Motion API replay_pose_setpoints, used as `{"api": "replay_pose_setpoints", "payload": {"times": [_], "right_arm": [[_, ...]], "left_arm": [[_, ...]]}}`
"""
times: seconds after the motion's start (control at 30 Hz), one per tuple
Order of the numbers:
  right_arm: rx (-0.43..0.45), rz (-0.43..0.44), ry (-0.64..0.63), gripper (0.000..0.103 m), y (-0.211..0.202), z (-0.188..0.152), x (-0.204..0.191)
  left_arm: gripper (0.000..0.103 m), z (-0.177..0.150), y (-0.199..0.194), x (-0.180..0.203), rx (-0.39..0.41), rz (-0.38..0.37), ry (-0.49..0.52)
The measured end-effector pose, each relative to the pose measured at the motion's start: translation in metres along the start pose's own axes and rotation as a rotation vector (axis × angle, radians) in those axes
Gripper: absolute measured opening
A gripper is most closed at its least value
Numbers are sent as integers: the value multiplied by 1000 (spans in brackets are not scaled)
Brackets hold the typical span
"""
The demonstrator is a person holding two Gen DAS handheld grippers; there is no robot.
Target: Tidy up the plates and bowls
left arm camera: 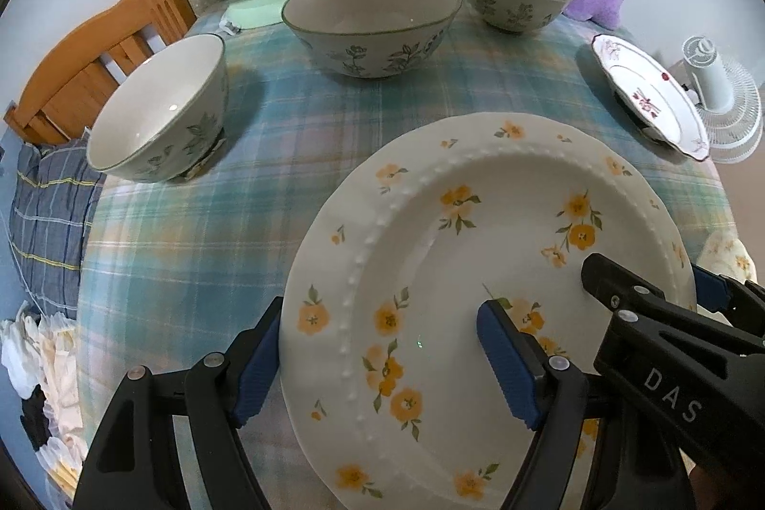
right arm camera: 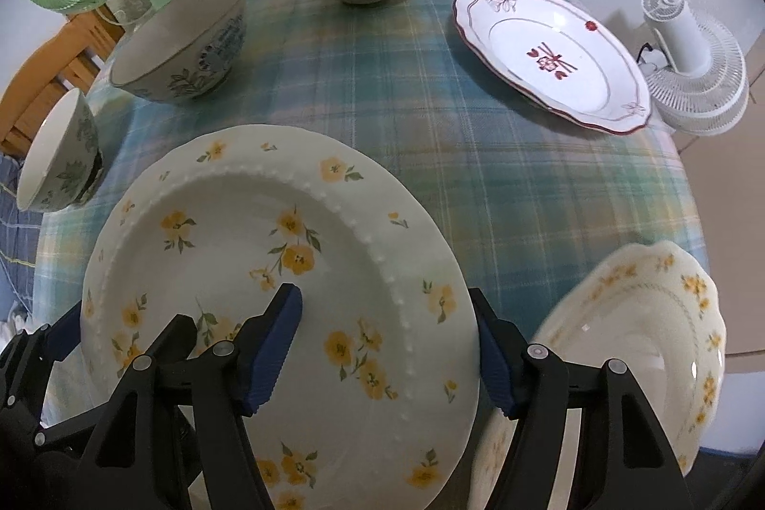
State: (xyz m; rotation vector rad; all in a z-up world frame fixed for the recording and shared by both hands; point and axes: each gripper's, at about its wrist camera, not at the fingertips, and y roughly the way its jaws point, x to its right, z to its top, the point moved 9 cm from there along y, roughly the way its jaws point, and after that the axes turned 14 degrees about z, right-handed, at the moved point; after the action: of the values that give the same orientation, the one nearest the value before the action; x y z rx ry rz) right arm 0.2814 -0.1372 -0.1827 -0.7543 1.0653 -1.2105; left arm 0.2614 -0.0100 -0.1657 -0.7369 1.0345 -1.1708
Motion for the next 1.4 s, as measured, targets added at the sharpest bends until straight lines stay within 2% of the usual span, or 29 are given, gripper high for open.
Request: {"api": "replay_pose_setpoints", "payload": {"times": [0.4, 0.73, 1.03, 1.4], "right_arm": [[60, -34, 55, 71, -51, -26, -23], [105, -55, 100, 71, -84, -44, -20], [103, -36, 103, 71, -98, -48, 13], [74, -43, 83, 71, -115, -45, 78]], "left_arm": [[79, -14, -45, -19, 74, -54, 25], [79, -20, -72, -11, 120, -68, 42], [79, -28, -85, 22, 112, -49, 32], [79, -28, -99, 88, 84, -51, 9]]}}
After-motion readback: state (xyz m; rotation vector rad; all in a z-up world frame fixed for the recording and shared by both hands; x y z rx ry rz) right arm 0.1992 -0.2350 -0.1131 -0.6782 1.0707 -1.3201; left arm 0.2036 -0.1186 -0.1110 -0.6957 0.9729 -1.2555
